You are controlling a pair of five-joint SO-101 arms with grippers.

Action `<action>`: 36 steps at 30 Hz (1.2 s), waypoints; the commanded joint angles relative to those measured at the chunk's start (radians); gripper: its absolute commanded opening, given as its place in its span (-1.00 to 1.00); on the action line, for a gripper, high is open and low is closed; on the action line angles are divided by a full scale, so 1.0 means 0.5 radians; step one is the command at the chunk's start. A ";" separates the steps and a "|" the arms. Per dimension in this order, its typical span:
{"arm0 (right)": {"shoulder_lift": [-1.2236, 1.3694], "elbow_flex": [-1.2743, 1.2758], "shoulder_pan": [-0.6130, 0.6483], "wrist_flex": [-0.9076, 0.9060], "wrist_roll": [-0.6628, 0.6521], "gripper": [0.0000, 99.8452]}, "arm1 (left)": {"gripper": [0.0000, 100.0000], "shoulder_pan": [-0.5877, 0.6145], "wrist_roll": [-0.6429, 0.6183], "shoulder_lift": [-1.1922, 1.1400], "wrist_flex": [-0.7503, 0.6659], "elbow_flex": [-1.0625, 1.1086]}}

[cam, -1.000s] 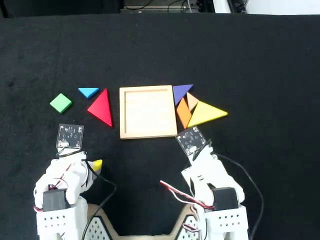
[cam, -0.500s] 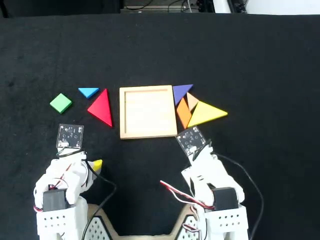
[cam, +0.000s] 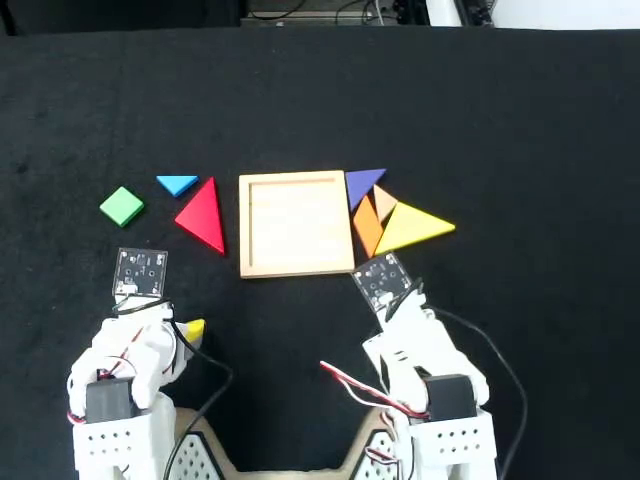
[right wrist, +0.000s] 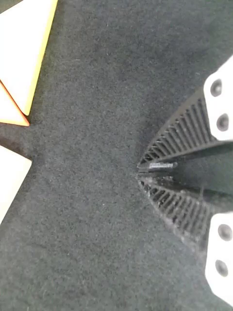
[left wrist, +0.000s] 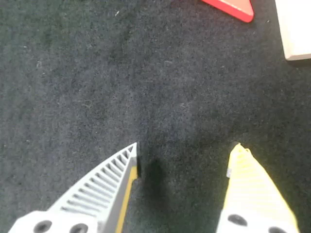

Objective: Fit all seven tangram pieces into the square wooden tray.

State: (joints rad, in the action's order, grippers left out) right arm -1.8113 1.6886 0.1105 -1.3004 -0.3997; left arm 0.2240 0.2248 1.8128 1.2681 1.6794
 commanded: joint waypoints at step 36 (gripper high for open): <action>-0.146 -0.008 -0.018 -0.009 0.012 -0.97 | -0.41 -0.232 -0.009 0.018 0.009 0.038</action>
State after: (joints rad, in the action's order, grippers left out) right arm -1.8113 1.6886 0.1105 -1.3004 -0.3997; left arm 0.1795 0.2248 1.8128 1.2681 1.6794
